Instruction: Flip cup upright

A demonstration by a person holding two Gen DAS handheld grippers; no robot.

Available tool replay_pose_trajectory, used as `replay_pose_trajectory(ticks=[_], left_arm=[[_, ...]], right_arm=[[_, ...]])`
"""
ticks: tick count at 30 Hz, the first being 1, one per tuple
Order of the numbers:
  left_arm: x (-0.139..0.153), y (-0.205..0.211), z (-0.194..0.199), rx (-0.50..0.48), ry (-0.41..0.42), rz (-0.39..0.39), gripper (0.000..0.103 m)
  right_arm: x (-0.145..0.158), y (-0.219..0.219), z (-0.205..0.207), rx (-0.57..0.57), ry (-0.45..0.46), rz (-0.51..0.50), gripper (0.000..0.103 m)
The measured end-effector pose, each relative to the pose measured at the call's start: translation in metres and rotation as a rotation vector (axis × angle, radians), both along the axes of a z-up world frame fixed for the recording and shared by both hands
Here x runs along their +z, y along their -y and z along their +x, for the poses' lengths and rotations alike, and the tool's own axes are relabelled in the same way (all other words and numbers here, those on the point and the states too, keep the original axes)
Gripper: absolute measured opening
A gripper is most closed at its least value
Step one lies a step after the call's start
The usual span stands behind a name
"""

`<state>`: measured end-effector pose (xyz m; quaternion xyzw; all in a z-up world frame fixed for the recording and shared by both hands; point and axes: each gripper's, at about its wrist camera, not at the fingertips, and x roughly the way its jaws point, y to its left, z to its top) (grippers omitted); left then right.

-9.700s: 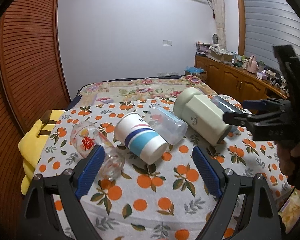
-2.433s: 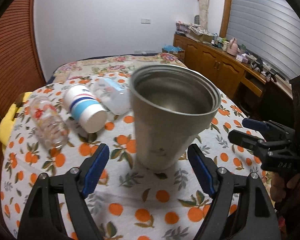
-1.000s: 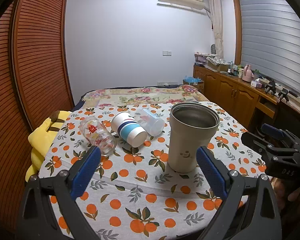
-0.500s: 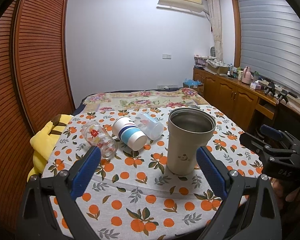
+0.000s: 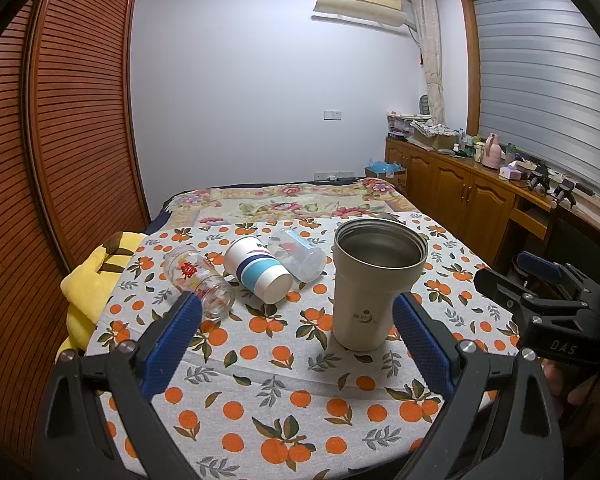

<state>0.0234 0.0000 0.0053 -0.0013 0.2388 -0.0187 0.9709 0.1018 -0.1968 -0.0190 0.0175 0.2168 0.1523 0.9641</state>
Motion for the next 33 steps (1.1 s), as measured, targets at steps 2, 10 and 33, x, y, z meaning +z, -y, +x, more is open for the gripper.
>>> replay_pose_trajectory(ticks=[2,10,33], left_arm=[[0.0003,0.0001,0.0003,0.0,-0.004,-0.001,0.097],[0.0025,-0.0005,-0.0004,0.0,-0.001,0.001,0.097],[0.0068,-0.0017,0.0001,0.0,0.002,0.002,0.097]], right_arm=[[0.0004,-0.0001,-0.0006,0.0,0.001,-0.001,0.103],[0.0003,0.0001,-0.0005,0.0,-0.001,0.0,0.103],[0.0,0.0004,-0.0002,0.0,0.0,0.0,0.103]])
